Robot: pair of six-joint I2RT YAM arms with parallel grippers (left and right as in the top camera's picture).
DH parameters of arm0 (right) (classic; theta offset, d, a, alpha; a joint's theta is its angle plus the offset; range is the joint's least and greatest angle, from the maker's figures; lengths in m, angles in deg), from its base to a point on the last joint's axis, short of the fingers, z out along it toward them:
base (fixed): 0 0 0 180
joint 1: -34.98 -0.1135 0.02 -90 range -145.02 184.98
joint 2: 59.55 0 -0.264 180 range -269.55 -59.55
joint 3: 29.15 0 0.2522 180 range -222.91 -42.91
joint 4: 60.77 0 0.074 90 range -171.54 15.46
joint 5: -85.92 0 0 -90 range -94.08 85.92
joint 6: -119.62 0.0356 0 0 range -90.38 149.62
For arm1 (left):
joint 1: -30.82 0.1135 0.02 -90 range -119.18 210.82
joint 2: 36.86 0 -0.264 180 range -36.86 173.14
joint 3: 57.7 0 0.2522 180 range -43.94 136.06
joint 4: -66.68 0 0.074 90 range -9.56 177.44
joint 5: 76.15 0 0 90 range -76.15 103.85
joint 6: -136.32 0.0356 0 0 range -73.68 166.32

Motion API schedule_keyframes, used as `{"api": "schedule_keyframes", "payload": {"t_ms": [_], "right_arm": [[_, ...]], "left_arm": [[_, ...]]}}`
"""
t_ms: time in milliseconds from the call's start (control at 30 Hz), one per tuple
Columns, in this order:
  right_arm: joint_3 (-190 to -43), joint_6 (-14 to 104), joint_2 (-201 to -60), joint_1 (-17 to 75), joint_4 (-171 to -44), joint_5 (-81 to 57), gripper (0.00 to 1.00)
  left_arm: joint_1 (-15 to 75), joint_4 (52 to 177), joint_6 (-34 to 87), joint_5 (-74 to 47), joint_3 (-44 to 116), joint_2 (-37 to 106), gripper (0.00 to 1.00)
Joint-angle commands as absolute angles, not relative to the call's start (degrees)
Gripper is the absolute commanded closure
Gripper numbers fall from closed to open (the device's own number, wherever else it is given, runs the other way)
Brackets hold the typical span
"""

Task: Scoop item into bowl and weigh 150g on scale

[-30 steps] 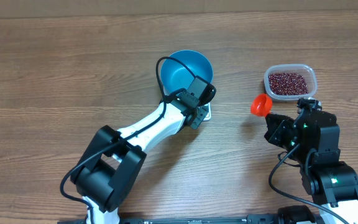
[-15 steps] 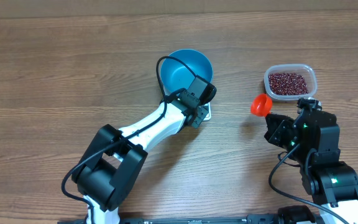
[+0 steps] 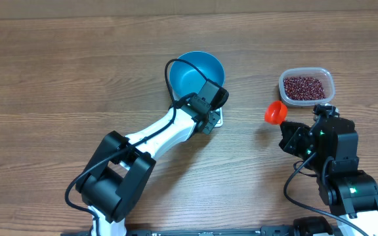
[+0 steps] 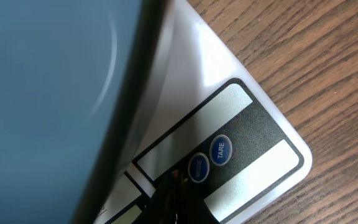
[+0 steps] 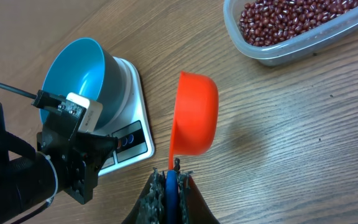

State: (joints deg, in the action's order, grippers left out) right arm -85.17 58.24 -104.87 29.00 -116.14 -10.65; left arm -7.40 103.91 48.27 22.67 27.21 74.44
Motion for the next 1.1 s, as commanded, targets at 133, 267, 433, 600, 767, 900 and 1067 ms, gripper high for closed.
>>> {"api": "schedule_keyframes", "payload": {"t_ms": [133,267,433,600,767,900,1067], "right_arm": [[-86.1,58.0,-104.3,29.4,-115.9,-10.1,0.96],[-86.1,58.0,-104.3,29.4,-116.0,-10.1,0.96],[-86.1,58.0,-104.3,29.4,-116.1,-10.1,0.96],[-86.1,58.0,-104.3,29.4,-116.3,-10.1,0.96],[-86.1,58.0,-104.3,29.4,-116.5,-10.1,0.96],[-86.1,58.0,-104.3,29.4,-116.5,-10.1,0.96],[-86.1,58.0,-104.3,29.4,-116.5,-10.1,0.96]], "left_arm": [[-7.4,103.3,49.4,23.3,26.6,75.9,0.96],[-7.4,103.4,49.3,23.3,26.6,77.2,0.96],[-7.4,103.7,49.3,23.5,26.6,77.3,0.96],[-7.4,103.7,48.8,24.7,26.6,77.3,0.96],[-7.5,104.2,48.5,26.5,27.2,77.0,0.96],[-7.9,106.7,47.5,26.0,29.2,74.8,0.96],[-9.2,109.9,47.6,22.3,31.4,69.3,0.96]]}}
